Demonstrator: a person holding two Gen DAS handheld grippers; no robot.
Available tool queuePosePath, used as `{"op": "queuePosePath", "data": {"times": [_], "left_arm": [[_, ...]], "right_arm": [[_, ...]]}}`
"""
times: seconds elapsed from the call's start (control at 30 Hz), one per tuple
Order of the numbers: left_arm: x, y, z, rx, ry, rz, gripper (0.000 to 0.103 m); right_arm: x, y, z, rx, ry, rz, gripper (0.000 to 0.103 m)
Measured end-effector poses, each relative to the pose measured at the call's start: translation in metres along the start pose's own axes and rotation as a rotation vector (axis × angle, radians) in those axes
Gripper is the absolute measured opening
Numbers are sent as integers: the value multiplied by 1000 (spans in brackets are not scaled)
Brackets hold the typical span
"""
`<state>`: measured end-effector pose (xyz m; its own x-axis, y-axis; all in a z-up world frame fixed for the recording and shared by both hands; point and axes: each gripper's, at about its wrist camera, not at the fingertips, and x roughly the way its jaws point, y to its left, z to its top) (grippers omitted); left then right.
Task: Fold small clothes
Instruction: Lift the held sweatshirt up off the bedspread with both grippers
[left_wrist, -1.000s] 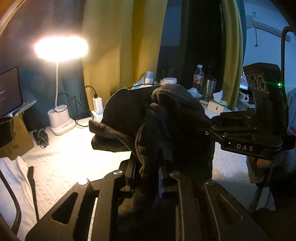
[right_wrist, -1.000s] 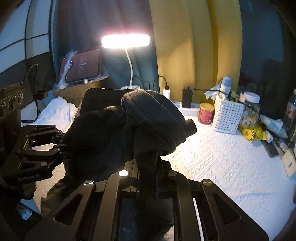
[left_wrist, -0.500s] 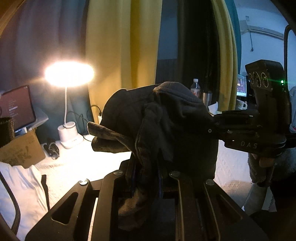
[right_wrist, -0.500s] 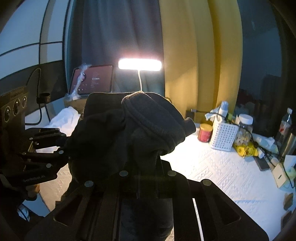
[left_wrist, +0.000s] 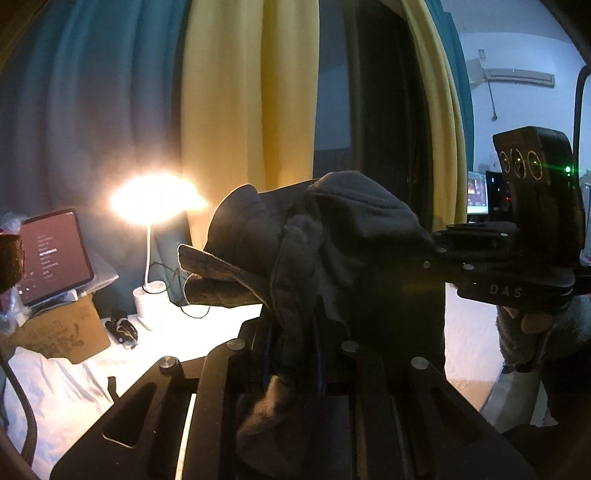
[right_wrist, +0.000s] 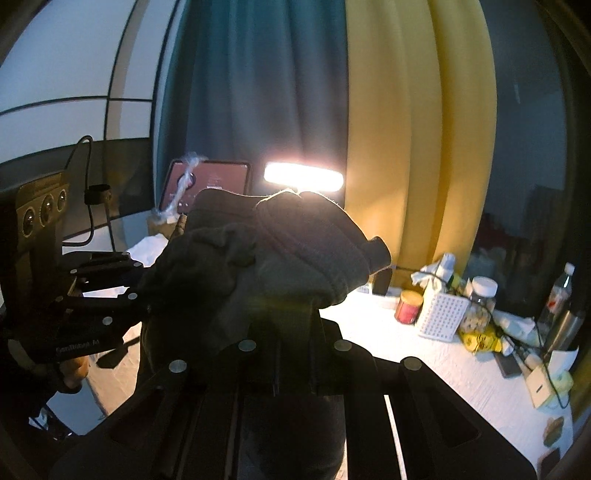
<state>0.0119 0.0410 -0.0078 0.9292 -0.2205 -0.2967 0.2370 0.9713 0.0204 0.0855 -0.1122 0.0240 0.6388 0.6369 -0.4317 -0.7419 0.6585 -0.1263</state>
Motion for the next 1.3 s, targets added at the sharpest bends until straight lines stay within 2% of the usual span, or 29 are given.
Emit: {"op": "queuePosePath", "data": {"times": [0.2,0.5,1.07,1.3], "left_arm": [[-26,8,10,-5,-56,14,15],[-62,24,13,14,-120,85,15],[-133,63,-9,-18,-153,214,15],[-144,65,-14,-12,-137,249,15]], "right_arm": [[-15,15,18,-29,-63,17,12],[-26,52,45,-97,-135,72,11],[-37,121,55,-181,-179,217,11],[-39,137,53,-187,-179,259,11]]}}
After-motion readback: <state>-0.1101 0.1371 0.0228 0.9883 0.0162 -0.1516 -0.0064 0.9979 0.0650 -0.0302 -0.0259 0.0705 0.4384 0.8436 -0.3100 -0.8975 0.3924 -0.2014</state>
